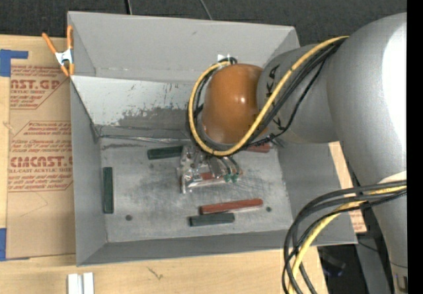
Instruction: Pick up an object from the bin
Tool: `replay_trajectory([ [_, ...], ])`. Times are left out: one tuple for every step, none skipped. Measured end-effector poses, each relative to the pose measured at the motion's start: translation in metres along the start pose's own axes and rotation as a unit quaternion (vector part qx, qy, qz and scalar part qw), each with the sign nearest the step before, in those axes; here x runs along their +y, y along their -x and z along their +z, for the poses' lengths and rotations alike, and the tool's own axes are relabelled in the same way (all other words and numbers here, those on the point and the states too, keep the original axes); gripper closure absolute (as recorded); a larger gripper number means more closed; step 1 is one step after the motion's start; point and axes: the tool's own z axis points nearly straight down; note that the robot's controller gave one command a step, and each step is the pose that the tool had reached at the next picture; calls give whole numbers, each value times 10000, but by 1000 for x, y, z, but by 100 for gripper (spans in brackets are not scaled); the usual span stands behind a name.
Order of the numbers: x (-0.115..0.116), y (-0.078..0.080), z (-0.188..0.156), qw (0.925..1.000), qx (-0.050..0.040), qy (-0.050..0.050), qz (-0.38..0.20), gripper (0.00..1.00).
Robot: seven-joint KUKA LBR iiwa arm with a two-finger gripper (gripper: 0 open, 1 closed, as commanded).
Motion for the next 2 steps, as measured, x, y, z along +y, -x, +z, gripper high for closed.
replay_trajectory([
  [0,0,0,10000,0,1,0,100],
  [2,-6,-164,9991,29,-31,-430,100],
])
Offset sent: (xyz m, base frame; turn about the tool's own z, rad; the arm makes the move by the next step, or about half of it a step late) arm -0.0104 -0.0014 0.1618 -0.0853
